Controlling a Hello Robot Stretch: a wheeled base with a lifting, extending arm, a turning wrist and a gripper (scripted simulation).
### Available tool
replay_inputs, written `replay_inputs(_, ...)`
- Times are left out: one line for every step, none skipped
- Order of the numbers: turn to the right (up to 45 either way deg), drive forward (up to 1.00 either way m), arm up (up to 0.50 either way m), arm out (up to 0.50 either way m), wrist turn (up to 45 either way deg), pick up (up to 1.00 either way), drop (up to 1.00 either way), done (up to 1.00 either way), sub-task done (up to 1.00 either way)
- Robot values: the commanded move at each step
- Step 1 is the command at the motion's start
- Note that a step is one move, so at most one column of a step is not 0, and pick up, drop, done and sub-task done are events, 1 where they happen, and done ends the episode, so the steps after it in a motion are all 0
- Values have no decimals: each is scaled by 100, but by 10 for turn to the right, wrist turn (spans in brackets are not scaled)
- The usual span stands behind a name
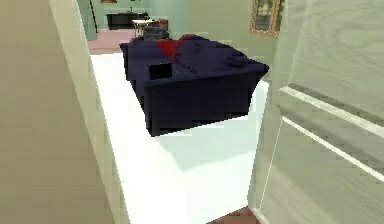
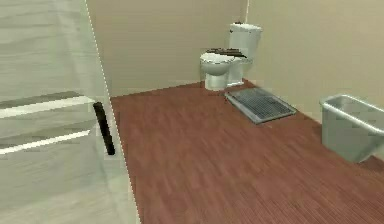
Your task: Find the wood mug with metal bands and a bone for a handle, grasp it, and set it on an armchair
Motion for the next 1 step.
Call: replay_inputs(0,80,0,0,0,0,0,0,0)
